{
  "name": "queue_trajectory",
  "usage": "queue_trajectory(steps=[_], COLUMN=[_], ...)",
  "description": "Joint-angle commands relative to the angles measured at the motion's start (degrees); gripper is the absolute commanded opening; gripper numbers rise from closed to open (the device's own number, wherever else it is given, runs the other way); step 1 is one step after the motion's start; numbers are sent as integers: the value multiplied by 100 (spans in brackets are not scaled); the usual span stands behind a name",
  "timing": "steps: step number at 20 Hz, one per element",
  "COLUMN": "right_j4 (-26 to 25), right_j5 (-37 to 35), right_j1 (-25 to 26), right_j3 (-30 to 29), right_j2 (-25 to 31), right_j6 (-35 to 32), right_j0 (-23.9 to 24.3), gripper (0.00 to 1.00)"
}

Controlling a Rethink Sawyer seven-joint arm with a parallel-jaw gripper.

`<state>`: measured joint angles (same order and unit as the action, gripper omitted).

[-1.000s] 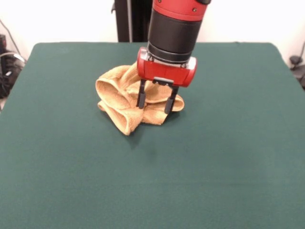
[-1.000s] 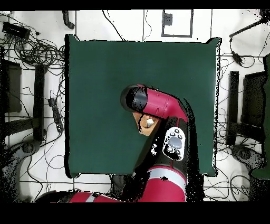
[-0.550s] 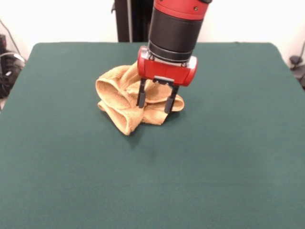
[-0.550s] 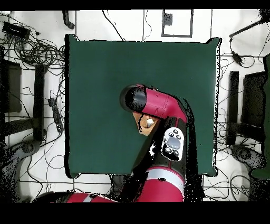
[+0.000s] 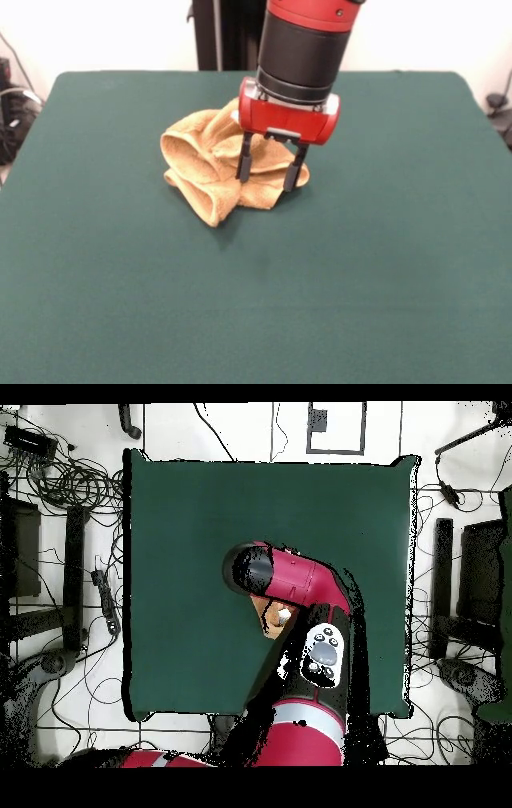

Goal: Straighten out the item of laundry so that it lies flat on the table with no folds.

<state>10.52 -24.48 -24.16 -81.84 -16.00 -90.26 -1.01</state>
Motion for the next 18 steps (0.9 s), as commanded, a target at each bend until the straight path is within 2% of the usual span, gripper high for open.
queue_trajectory(steps=[1, 18], right_j4=[287, 230], right_j5=[-580, 114], right_j1=[152, 276], right_j3=[44, -229], right_j2=[268, 481], right_j6=[-1433, -1336], right_j0=[-173, -37], gripper=[100, 100])
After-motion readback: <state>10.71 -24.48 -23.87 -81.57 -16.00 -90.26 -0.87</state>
